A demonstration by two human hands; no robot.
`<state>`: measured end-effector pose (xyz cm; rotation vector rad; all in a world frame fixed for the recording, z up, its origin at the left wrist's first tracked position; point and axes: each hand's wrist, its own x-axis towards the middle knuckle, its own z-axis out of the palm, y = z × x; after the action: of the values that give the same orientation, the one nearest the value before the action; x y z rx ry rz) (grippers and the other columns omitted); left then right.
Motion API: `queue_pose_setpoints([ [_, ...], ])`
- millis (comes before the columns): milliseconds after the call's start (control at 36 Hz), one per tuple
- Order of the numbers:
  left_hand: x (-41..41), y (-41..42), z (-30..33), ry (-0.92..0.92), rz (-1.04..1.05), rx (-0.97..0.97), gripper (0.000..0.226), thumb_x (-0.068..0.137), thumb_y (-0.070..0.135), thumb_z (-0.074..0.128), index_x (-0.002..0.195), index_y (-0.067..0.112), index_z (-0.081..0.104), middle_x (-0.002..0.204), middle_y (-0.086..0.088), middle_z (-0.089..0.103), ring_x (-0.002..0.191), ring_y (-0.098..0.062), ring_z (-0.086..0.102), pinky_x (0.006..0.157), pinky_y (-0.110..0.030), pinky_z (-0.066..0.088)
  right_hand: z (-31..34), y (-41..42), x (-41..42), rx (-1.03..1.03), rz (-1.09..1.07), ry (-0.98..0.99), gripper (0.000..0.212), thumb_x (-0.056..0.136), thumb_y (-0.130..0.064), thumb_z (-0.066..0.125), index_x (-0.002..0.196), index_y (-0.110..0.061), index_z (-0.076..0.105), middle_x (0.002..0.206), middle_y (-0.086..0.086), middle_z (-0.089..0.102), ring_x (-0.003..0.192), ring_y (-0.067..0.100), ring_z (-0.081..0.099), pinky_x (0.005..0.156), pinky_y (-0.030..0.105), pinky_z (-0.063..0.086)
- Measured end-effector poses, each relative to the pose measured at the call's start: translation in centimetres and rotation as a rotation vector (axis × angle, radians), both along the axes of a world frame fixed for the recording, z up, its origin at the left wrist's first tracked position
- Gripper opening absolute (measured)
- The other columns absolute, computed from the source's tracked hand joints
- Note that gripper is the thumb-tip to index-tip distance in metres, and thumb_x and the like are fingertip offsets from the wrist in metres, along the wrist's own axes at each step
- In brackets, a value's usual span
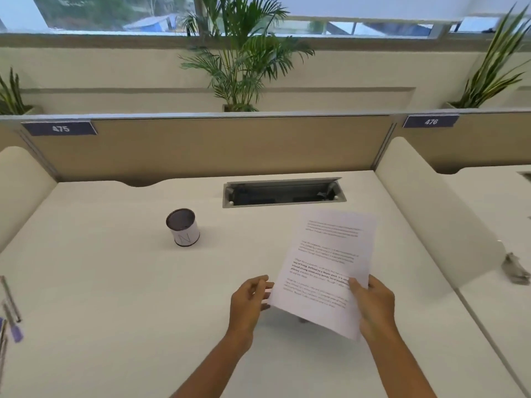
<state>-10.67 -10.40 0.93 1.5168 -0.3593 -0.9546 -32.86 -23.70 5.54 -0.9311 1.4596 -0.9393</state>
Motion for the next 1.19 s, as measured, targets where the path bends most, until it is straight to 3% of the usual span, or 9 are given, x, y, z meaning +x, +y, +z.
queue_pose_setpoints([
  [83,-0.8,-2.4,-0.7,-0.102,-0.023,0.031,0.018,0.110,0.027,0.060,0.111,0.030,0.077,0.105,0.011,0.083,0.104,-0.014,0.079,0.086,-0.026,0.060,0.1,-2.1,-2.9,0.047,0.030,0.046,0.031,0.096,-0.001,0.072,0.127,-0.005,0.074,0.113,0.008,0.079,0.103,0.032,0.075,0.101,0.049,0.058],
  [167,-1.5,-4.5,-1.7,-0.249,-0.073,0.098,0.018,0.110,0.030,0.057,0.117,0.031,0.073,0.121,0.015,0.076,0.121,-0.011,0.069,0.099,-0.021,0.050,0.2,-3.6,-5.5,0.103,0.073,0.098,0.026,0.095,0.002,0.073,0.120,-0.005,0.075,0.107,0.010,0.079,0.097,0.033,0.076,0.094,0.049,0.060],
  [306,-2.5,-7.6,-3.2,-0.494,-0.134,0.268,0.040,0.113,0.032,0.049,0.148,0.013,0.056,0.157,-0.004,0.053,0.157,-0.027,0.037,0.131,-0.044,0.026,0.3,-4.8,-8.9,0.165,0.150,0.216,0.018,0.094,0.001,0.075,0.109,-0.009,0.076,0.096,0.008,0.079,0.082,0.027,0.074,0.074,0.035,0.059],
  [417,-3.4,-9.6,-3.7,-0.601,-0.232,0.407,0.057,0.115,0.039,0.038,0.163,0.008,0.038,0.178,-0.012,0.020,0.169,-0.029,-0.005,0.134,-0.055,-0.007,0.2,-5.2,-10.6,0.210,0.184,0.290,0.013,0.094,-0.001,0.076,0.104,-0.009,0.076,0.090,0.004,0.078,0.077,0.026,0.074,0.060,0.028,0.056],
  [528,-4.7,-11.0,-4.0,-0.665,-0.323,0.482,0.065,0.115,0.046,0.033,0.168,0.010,0.027,0.181,-0.014,0.004,0.168,-0.031,-0.014,0.133,-0.059,-0.010,-0.3,-5.4,-11.6,0.245,0.201,0.311,0.013,0.095,-0.002,0.076,0.105,-0.010,0.077,0.095,0.007,0.080,0.084,0.030,0.077,0.062,0.031,0.059],
  [778,-6.7,-11.8,-5.3,-0.909,-0.523,0.508,0.069,0.115,0.046,0.030,0.171,0.008,0.014,0.181,-0.013,-0.007,0.168,-0.029,-0.015,0.134,-0.058,-0.008,-1.0,-5.3,-11.7,0.286,0.227,0.308,0.013,0.095,-0.001,0.075,0.097,-0.013,0.076,0.095,0.011,0.079,0.087,0.034,0.076,0.074,0.039,0.061],
  [833,-6.6,-11.6,-5.5,-0.947,-0.546,0.505,0.069,0.115,0.043,0.029,0.171,0.007,0.012,0.181,-0.013,-0.008,0.168,-0.030,-0.015,0.135,-0.056,-0.007,-1.0,-5.3,-11.4,0.290,0.240,0.313,0.015,0.095,-0.002,0.076,0.093,-0.016,0.075,0.093,0.008,0.079,0.084,0.032,0.076,0.068,0.036,0.061],
  [1028,-5.0,-10.3,-5.8,-0.932,-0.590,0.428,0.066,0.117,0.035,0.026,0.171,0.004,0.003,0.181,-0.013,-0.012,0.168,-0.027,-0.017,0.137,-0.047,-0.008,-1.1,-4.8,-9.9,0.297,0.280,0.319,0.015,0.096,-0.003,0.074,0.096,-0.018,0.074,0.092,0.005,0.079,0.081,0.028,0.076,0.059,0.029,0.057],
  [1194,-1.8,-7.8,-5.9,-0.909,-0.595,0.415,0.065,0.118,0.033,0.025,0.170,0.003,0.001,0.181,-0.012,-0.013,0.167,-0.024,-0.017,0.137,-0.043,-0.009,-1.4,-3.5,-7.4,0.310,0.315,0.288,0.015,0.096,-0.003,0.074,0.095,-0.018,0.074,0.093,0.007,0.079,0.085,0.030,0.076,0.064,0.032,0.058],
])
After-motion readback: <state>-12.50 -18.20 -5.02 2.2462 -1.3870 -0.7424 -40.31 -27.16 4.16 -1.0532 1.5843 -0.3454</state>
